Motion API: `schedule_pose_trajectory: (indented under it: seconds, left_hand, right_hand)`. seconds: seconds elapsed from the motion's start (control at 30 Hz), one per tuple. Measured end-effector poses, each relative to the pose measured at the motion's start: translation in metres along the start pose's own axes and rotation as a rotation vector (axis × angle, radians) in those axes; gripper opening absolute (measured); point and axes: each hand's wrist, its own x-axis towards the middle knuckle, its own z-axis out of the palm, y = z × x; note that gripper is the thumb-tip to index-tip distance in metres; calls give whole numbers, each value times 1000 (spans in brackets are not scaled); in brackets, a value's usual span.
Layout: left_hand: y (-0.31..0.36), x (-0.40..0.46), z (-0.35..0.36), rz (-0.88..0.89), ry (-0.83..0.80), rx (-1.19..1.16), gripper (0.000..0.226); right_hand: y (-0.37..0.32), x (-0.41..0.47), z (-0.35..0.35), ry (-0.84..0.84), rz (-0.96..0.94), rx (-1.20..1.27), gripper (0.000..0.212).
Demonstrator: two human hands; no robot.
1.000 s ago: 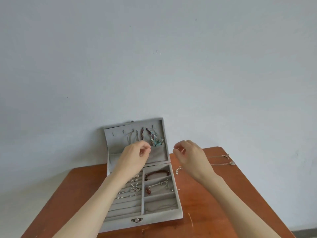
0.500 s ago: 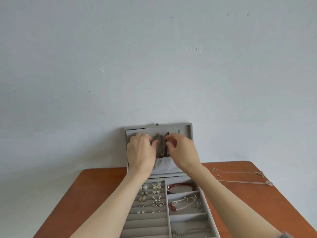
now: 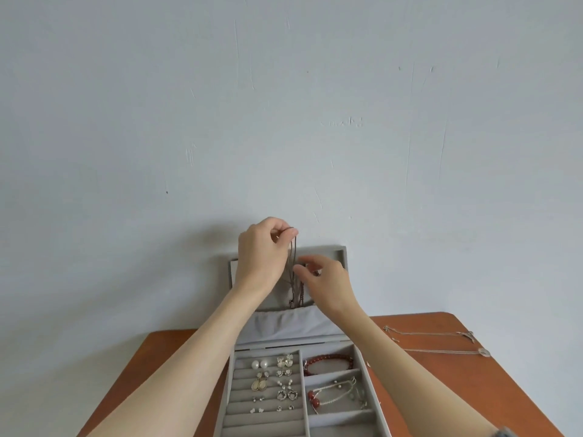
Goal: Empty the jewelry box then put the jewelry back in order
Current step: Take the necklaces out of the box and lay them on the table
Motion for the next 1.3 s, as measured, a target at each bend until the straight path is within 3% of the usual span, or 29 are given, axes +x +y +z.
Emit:
schedule_pose_trajectory:
  seconds: [0.2, 0.33, 0.43, 0.53, 0.63, 0.73, 0.83, 0.9, 1.0, 1.1, 1.3]
  left_hand:
    - [46, -2, -24, 3, -113, -236, 14]
    - [69, -15, -37, -106, -270, -379, 14]
    - [73, -24, -43, -171, -380, -313, 14]
    - [72, -37, -52, -223, -507, -194, 11]
    - [72, -60, -58, -237, -682, -3, 16]
    - [76, -83, -49, -167, -841, 160, 30]
    - [93, -110, -25, -149, -722, -62, 31]
    - [108, -126, -9, -234, -674, -325, 29]
    - [126, -143, 11, -337, -795, -624, 33]
    - [135, -154, 23, -286, -890, -595, 35]
    - [124, -147, 50, -365, -731, -444, 27]
  right_hand:
    - [-19, -10, -24, -91, -3, 265, 16]
    - [-21, -30, -52, -186, 57, 379, 15]
    - [-9, -48, -84, -323, 172, 597, 17]
    - [3, -68, -126, -320, 239, 723, 14]
    - [5, -85, -164, -240, 219, 591, 20]
    - [-10, -97, -186, -291, 110, 316, 22]
    - [-30, -108, -198, -350, 9, 152, 23]
    - [-37, -114, -204, -347, -20, 117, 25]
    - [-36, -123, -216, -315, -23, 75, 16]
    - [-21, -130, -232, -236, 41, 133, 6]
    - [44, -146, -244, -43, 303, 361, 5]
